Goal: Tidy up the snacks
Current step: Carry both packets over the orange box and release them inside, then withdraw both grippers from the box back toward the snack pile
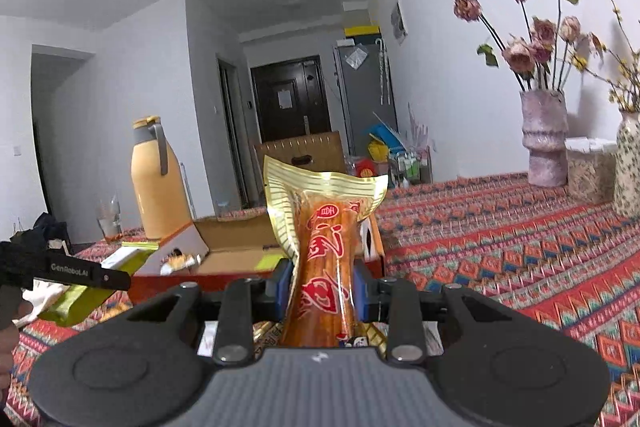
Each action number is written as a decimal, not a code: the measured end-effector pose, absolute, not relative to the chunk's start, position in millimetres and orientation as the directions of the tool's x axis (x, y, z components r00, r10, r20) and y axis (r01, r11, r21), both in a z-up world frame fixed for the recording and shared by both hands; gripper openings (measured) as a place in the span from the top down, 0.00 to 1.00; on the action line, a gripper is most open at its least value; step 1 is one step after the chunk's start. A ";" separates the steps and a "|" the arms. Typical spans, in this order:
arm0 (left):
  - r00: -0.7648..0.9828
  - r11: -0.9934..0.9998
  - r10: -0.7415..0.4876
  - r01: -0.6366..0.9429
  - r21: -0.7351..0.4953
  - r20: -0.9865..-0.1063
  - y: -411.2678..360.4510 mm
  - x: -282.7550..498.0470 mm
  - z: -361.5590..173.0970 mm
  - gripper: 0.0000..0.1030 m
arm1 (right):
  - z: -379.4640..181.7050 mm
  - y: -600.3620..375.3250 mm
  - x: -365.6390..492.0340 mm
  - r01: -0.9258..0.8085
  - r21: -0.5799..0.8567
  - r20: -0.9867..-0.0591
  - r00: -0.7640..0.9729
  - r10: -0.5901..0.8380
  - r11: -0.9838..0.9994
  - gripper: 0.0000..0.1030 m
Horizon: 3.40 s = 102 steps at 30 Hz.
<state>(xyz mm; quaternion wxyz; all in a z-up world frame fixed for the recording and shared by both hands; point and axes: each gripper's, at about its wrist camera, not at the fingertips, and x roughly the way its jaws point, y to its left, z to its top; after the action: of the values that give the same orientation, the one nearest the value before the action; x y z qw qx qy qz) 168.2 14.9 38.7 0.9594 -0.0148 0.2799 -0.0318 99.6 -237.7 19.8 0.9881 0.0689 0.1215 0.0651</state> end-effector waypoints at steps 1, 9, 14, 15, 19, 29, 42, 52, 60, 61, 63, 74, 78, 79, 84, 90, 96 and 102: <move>0.845 0.997 -0.070 0.053 -0.048 -0.530 13.4 170.1 41.4 0.63 | 23.2 -236.3 103.3 -0.114 0.148 -0.223 0.964 0.146 0.982 0.71; 0.871 0.996 -0.082 0.050 -0.080 -0.484 3.7 189.0 62.6 0.63 | 42.6 -227.1 142.7 -0.124 0.130 -0.191 0.970 0.148 0.984 0.71; 0.883 0.995 -0.077 0.040 -0.088 -0.463 -2.8 207.7 71.2 0.63 | 51.5 -220.5 174.3 -0.130 0.134 -0.187 0.970 0.154 0.982 0.71; 0.886 0.995 -0.075 0.037 -0.091 -0.458 -3.8 212.4 72.7 0.63 | 52.6 -219.0 180.0 -0.132 0.136 -0.187 0.970 0.156 0.982 0.70; 0.891 0.995 -0.061 0.018 -0.099 -0.450 -6.2 230.3 73.2 0.63 | 54.4 -212.6 205.0 -0.138 0.143 -0.189 0.968 0.164 0.980 0.71; 0.877 0.992 -0.018 -0.044 -0.117 -0.481 0.8 276.2 59.3 0.63 | 38.7 -202.2 259.9 -0.122 0.152 -0.242 0.958 0.156 0.981 0.71; 0.861 0.987 -0.027 -0.058 -0.153 -0.507 15.2 294.1 37.8 0.63 | 16.7 -187.2 274.5 -0.126 0.096 -0.324 0.934 0.151 0.987 0.71; 0.880 0.985 -0.018 -0.065 -0.159 -0.475 14.2 284.6 37.6 0.16 | 13.6 -191.8 273.2 -0.102 0.103 -0.362 0.922 0.133 0.989 0.40; 0.897 0.981 0.003 -0.089 -0.175 -0.442 16.8 277.3 41.7 0.00 | 17.7 -199.0 262.0 -0.071 0.116 -0.340 0.935 0.106 0.991 0.00; 0.897 0.981 0.004 -0.090 -0.172 -0.441 16.4 277.1 42.3 0.00 | 17.8 -199.6 261.8 -0.070 0.118 -0.342 0.934 0.107 0.991 0.00; 0.898 0.982 0.003 -0.085 -0.168 -0.440 15.2 276.6 43.0 0.00 | 18.4 -200.8 260.7 -0.069 0.121 -0.342 0.934 0.107 0.990 0.00; 0.913 0.985 0.021 -0.088 -0.147 -0.408 8.6 262.5 58.2 0.00 | 33.1 -209.1 249.1 -0.061 0.141 -0.296 0.950 0.100 0.988 0.00; 0.918 0.986 0.034 -0.095 -0.136 -0.395 6.3 252.0 71.1 0.00 | 43.3 -208.3 245.5 -0.059 0.141 -0.280 0.955 0.097 0.988 0.00; 0.919 0.986 0.036 -0.097 -0.135 -0.393 6.3 249.0 73.7 0.00 | 45.8 -207.9 243.4 -0.061 0.140 -0.275 0.957 0.098 0.988 0.00; 0.921 0.987 0.043 -0.099 -0.126 -0.387 9.1 228.8 82.1 0.00 | 59.0 -204.4 223.4 -0.082 0.127 -0.239 0.965 0.111 0.989 0.00; 0.925 0.989 0.047 -0.096 -0.113 -0.377 13.7 195.8 82.9 0.00 | 62.9 -202.5 192.6 -0.098 0.115 -0.234 0.964 0.123 0.989 0.00; 0.922 0.990 0.053 -0.099 -0.099 -0.385 18.2 161.6 74.6 0.00 | 55.9 -199.9 160.1 -0.112 0.099 -0.252 0.958 0.134 0.989 0.00; 0.916 0.992 0.062 -0.099 -0.072 -0.396 23.9 133.5 62.0 0.00 | 42.6 -199.5 130.0 -0.123 0.080 -0.285 0.948 0.141 0.989 0.00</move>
<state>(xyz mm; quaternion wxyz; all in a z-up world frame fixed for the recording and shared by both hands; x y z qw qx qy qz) 133.5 23.9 62.0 0.9778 -0.0455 0.2004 0.0412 130.0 -199.5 42.6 0.9865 0.0306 0.1464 0.0668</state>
